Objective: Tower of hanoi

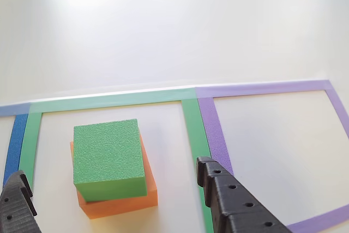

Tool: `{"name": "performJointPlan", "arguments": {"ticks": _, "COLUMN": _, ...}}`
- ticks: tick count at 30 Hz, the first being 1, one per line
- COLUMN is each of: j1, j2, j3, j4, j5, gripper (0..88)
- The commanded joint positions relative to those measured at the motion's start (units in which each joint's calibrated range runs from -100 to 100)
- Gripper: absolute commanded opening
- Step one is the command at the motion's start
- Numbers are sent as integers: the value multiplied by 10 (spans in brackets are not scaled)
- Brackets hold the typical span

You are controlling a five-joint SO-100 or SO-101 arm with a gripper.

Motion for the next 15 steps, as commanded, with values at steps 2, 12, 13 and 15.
{"name": "performJointPlan", "arguments": {"ticks": 2, "j1": -5, "j2": 37, "j3": -34, "j4": -46, "j5": 0, "gripper": 366}}
{"name": "performJointPlan", "arguments": {"ticks": 12, "j1": -13, "j2": 113, "j3": -82, "j4": -78, "j5": 0, "gripper": 355}}
{"name": "performJointPlan", "arguments": {"ticks": 13, "j1": -14, "j2": 120, "j3": -86, "j4": -83, "j5": 0, "gripper": 351}}
{"name": "performJointPlan", "arguments": {"ticks": 15, "j1": -16, "j2": 131, "j3": -91, "j4": -90, "j5": 0, "gripper": 339}}
